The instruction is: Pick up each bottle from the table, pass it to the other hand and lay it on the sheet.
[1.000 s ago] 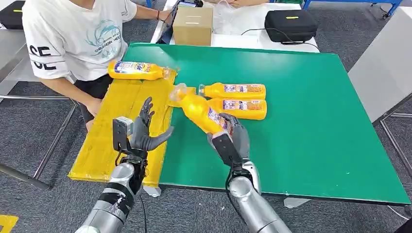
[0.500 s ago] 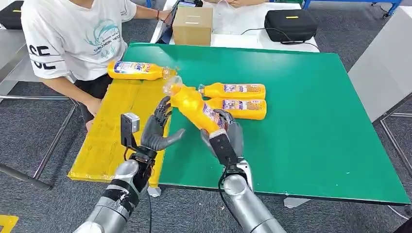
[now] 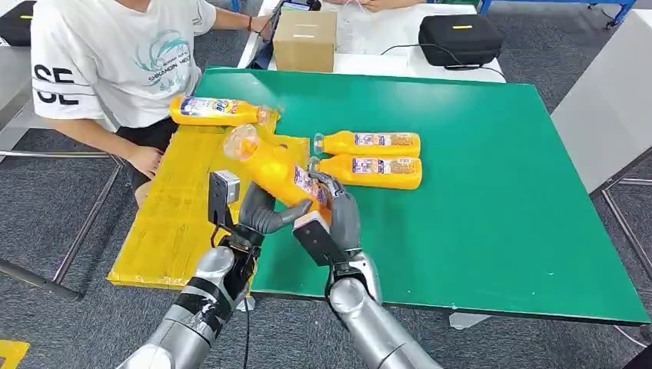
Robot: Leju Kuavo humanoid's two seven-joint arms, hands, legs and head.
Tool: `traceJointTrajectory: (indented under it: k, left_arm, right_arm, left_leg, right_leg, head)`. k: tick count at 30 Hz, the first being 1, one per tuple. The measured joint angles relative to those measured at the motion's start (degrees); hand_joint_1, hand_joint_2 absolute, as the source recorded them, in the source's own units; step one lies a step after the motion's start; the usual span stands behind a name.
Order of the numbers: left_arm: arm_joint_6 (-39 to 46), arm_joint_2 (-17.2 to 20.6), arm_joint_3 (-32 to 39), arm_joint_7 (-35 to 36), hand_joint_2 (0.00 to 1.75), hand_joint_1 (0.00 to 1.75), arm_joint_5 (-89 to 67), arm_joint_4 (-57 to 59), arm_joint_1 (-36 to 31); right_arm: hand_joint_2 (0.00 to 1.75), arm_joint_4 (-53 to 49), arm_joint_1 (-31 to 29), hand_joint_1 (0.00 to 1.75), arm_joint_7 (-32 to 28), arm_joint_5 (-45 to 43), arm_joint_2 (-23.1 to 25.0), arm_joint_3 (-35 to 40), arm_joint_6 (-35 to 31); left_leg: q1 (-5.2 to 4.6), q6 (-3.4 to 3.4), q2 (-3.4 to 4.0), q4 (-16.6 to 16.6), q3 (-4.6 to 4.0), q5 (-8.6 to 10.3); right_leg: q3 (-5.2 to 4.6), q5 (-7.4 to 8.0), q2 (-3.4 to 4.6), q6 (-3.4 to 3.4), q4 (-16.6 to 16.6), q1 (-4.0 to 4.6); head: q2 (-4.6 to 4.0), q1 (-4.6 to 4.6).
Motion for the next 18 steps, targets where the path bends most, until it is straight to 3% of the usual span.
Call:
traceJointTrajectory:
  k: [6,7,13,14,18]
  left_arm:
    - [0.33,-0.04,-0.11,-0.15,1.75,0.0,0.2,0.0,-0.24]
    - [0.77,-0.04,-0.17,-0.2,1.75,0.4,0.2,0.0,-0.26]
    - [2.01,-0.09,-0.53,-0.92,1.75,0.4,0.98,0.04,-0.21]
    - [2.05,-0.09,-0.53,-0.94,1.75,1.75,1.03,0.04,-0.21]
    - [2.1,-0.09,-0.5,-0.96,1.75,1.75,1.26,0.04,-0.14]
  right_arm:
    - [1.75,1.64,-0.64,1.75,0.11,-0.15,0.42,0.85,0.2]
    - [1.75,1.88,-0.69,1.75,0.09,-0.44,0.44,1.07,0.31]
    - [1.75,2.8,-1.16,1.75,-0.07,-1.51,1.25,1.47,0.7]
    - [1.75,2.95,-1.25,1.75,-0.09,-1.68,1.27,1.51,0.7]
    - [1.75,3.24,-1.29,1.75,-0.15,-1.99,1.29,1.58,0.7]
  left_leg:
    - [-0.01,0.0,-0.01,0.0,-0.01,0.0]
    - [-0.01,0.0,-0.01,0.0,-0.02,0.0]
    - [-0.01,0.0,-0.01,0.0,-0.03,0.0]
    - [-0.01,0.0,-0.01,0.0,-0.03,0.0]
    - [0.0,0.0,-0.01,0.0,-0.03,0.0]
  right_leg:
    - [0.0,0.0,0.0,0.0,0.0,-0.01]
    - [0.0,0.0,0.0,0.0,0.0,-0.01]
    - [-0.02,0.0,0.0,0.0,0.0,-0.01]
    - [-0.02,0.0,0.0,0.0,0.0,-0.01]
    - [-0.02,0.0,0.0,0.0,0.0,0.0]
  head:
    - [0.0,0.0]
    - [0.0,0.0]
    - [0.0,0.0]
    - [0.0,0.0]
    - [0.0,0.0]
